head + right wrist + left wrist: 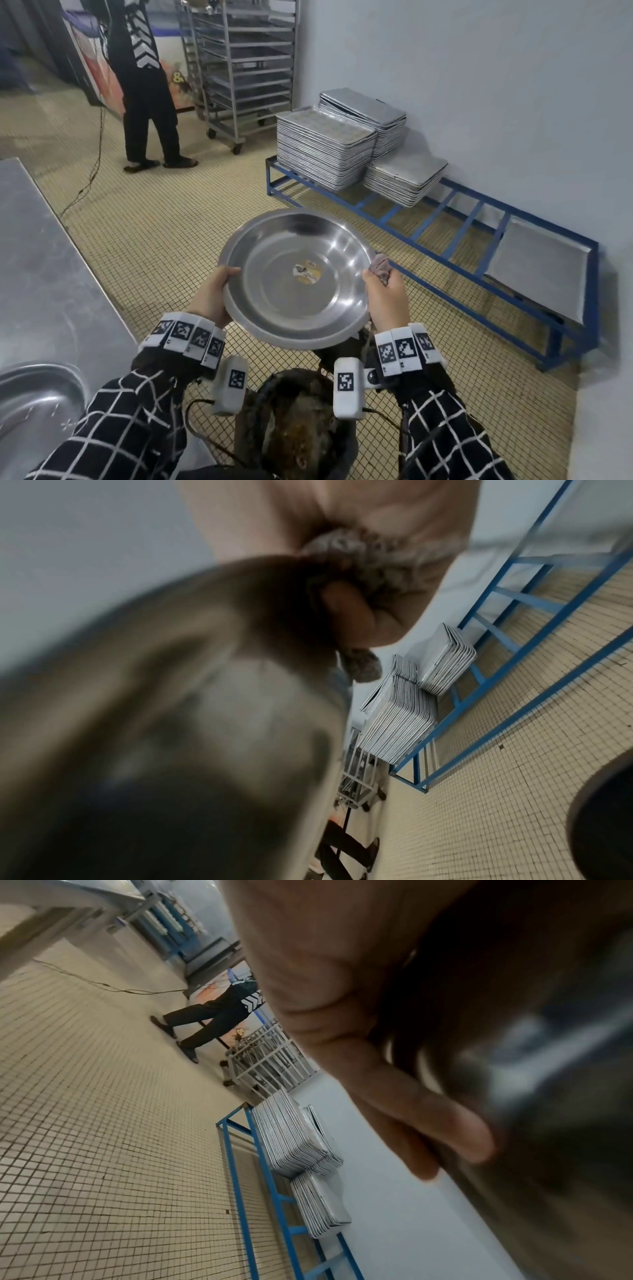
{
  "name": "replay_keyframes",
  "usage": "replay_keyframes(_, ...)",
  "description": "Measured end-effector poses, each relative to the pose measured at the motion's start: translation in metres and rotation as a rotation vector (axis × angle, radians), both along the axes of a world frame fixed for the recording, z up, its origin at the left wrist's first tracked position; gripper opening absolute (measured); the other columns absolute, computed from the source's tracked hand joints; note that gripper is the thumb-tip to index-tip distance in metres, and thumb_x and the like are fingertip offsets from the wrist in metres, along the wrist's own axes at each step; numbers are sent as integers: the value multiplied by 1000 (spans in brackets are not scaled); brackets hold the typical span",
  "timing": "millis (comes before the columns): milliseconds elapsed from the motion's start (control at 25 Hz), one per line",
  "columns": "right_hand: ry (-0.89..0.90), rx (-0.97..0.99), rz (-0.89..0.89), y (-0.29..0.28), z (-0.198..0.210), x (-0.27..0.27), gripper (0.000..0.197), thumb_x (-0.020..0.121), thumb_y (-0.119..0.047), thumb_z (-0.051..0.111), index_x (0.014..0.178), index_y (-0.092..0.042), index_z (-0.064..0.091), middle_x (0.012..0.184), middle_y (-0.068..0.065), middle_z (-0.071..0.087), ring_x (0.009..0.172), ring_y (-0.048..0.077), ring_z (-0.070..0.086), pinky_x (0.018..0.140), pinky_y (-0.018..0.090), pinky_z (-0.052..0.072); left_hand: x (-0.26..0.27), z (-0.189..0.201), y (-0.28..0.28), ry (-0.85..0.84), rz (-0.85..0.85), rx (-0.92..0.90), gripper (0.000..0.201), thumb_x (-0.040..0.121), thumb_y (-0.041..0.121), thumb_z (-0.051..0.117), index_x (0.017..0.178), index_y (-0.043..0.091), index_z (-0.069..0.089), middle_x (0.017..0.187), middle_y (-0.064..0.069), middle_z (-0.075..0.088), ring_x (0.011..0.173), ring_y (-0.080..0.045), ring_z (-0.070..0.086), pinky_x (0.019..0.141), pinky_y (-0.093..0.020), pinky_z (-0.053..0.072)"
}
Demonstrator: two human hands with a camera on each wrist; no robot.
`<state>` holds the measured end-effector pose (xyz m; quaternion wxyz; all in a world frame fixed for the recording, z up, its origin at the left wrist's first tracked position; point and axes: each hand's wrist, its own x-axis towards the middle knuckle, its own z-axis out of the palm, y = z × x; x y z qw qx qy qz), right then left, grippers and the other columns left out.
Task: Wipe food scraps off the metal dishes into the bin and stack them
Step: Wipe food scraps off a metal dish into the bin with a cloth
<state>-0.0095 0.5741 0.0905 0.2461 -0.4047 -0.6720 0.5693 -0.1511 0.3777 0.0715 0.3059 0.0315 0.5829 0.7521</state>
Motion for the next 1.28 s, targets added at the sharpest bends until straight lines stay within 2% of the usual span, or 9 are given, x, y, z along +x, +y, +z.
replay_keyframes(280,177,-147,-48,-27,12,-46,23,95,-22,52,115,-13,46,90,9,60,59,13,55,42,14,40,23,23,50,194,52,-47,24,97,18,34,105,10,55,104,-12,66,94,-23,66,80,-40,58)
replay_keyframes(520,256,-92,-80,-22,28,-59,28,94,-20,53,119,-15,44,105,9,61,82,24,64,63,28,53,14,35,52,497,-194,-188,30,100,27,40,125,12,48,115,-8,65,101,-16,65,84,-39,57)
replay_keyframes(640,237,-118,-93,0,30,-47,24,92,-16,52,115,-18,46,99,6,60,73,21,61,55,28,50,4,40,38,328,-65,-20,38,96,44,45,126,23,34,110,-7,64,91,-27,70,73,-44,58)
replay_keyframes(720,172,-121,-19,20,28,-36,22,91,-17,53,111,-25,51,97,5,61,67,16,57,52,25,44,-7,41,28,304,-80,17,56,93,62,34,127,19,44,109,-10,67,89,-30,70,68,-44,58)
replay_keyframes(840,70,-84,139,38,21,-22,21,85,-26,58,99,-41,58,106,3,66,89,22,65,78,40,53,-17,37,19,224,-169,118,58,97,58,29,118,14,60,95,-10,70,78,-26,69,66,-40,58)
replay_keyframes(920,26,-71,178,42,15,-18,23,81,-29,59,103,-37,60,107,2,66,93,23,65,84,44,52,-18,35,22,154,-166,134,54,97,53,35,111,9,62,87,-8,71,75,-25,67,71,-37,57)
replay_keyframes(1000,17,-55,148,39,13,-17,24,85,-29,58,109,-28,59,103,3,65,82,18,63,69,35,50,-14,34,26,152,-71,-19,44,100,45,35,98,10,62,76,-5,70,66,-19,66,66,-31,56)
replay_keyframes(1080,36,-31,67,33,12,-17,26,90,-28,56,115,-24,55,96,2,64,69,15,57,57,29,42,-11,28,31,191,29,-158,41,100,43,35,96,12,62,81,-9,68,71,-21,66,75,-36,55)
replay_keyframes(1280,174,-176,30,2,9,-35,27,96,-27,51,121,-19,45,91,8,61,50,11,52,42,21,44,9,26,54,204,-56,-132,28,99,25,37,111,10,56,102,-11,68,92,-23,68,76,-38,58)
